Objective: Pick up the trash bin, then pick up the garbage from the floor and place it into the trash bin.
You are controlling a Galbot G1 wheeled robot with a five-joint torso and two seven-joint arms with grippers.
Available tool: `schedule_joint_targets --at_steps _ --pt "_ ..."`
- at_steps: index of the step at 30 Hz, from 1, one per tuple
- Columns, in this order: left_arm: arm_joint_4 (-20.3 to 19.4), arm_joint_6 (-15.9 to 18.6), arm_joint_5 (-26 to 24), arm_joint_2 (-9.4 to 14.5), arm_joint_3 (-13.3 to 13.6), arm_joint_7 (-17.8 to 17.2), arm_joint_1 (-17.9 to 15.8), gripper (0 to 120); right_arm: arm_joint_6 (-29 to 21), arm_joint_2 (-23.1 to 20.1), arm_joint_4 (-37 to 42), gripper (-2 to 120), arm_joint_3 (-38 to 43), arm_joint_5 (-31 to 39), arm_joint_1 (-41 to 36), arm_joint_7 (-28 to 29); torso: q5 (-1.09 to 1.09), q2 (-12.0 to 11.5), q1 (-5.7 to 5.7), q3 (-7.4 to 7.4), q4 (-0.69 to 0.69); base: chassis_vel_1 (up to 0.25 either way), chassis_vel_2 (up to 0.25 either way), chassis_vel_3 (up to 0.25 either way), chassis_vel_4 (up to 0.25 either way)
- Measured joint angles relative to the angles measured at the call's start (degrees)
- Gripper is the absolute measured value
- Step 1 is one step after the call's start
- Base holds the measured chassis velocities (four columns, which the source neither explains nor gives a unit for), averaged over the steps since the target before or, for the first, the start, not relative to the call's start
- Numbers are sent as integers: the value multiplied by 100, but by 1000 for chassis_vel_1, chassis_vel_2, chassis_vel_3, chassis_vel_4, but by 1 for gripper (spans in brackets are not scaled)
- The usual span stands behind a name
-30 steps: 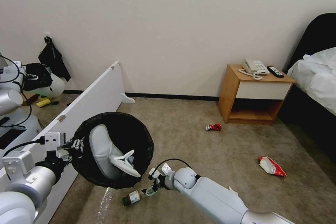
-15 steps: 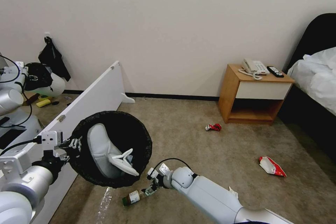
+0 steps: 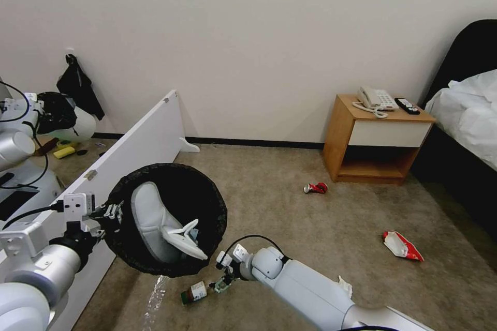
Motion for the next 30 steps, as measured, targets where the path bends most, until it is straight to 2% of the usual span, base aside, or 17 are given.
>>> schedule_joint_targets --at_steps 11,30 --pt "-32 0 18 -37 8 -8 9 4 80 178 -257 100 -278 -529 193 -314 0 0 0 0 1 0 0 0 0" --pt "-68 0 52 -75 40 -19 7 4 236 277 -754 100 -278 -834 323 -561 0 0 0 0 0 0 0 0 0"
